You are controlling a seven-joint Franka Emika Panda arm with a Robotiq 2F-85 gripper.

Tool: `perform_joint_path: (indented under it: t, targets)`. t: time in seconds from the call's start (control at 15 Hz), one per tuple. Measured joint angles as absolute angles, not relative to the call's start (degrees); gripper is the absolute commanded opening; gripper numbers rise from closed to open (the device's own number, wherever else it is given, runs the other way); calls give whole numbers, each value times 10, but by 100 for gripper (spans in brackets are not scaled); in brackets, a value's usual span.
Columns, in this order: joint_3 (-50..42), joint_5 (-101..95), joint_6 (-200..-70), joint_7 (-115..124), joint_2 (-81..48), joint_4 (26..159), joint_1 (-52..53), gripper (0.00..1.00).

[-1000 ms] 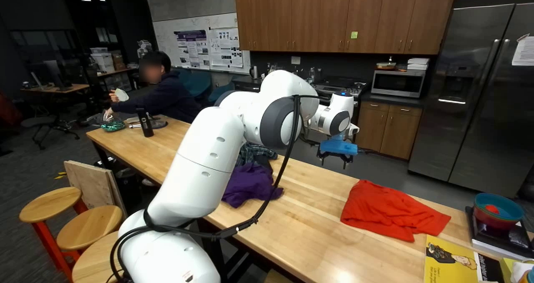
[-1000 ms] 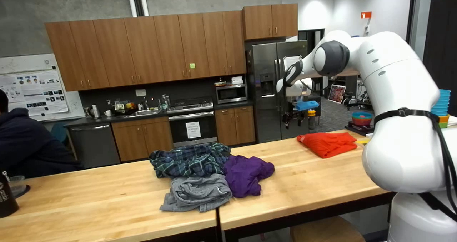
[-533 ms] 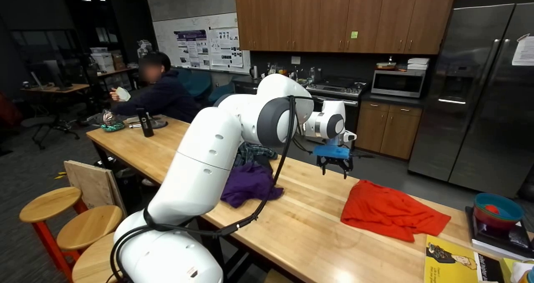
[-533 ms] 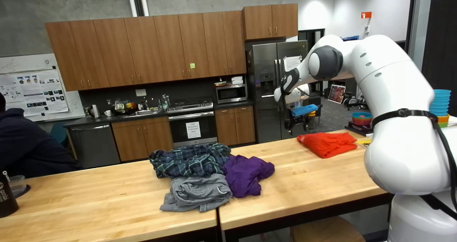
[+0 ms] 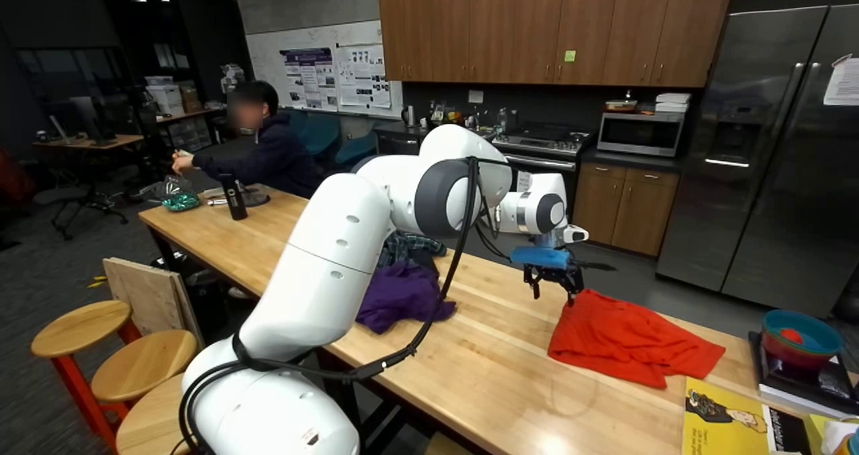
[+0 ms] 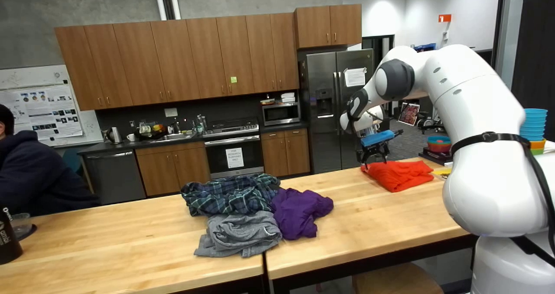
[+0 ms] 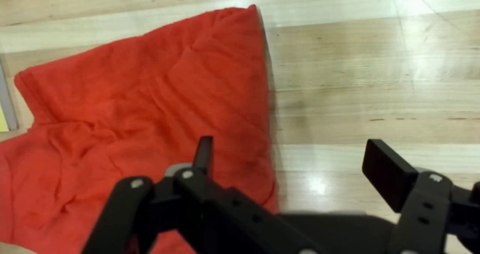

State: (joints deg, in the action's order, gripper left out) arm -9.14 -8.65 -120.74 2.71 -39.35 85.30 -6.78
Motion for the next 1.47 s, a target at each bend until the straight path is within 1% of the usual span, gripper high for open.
perform_joint_path:
  t: [0.47,0.53,0.73,0.87,1.0,1.07,1.13,1.2,1.27,1.47]
  targets:
    - [-103,-104,-1248,40,-409,853,-68,100]
    - [-103,-113,-1257,44,-415,852,-66,80]
    - [-104,-123,-1283,53,-430,848,-63,61]
    - [-108,-123,-1300,55,-435,848,-64,44]
    - [-112,-123,-1314,57,-436,848,-69,30]
    - [-115,-122,-1321,59,-436,848,-72,21]
    - [-117,-122,-1328,61,-436,848,-75,15]
    - [-119,-122,-1334,62,-436,848,-78,6]
    - [-122,-121,-1341,63,-435,848,-80,1]
    - [-124,-121,-1359,63,-434,847,-85,0]
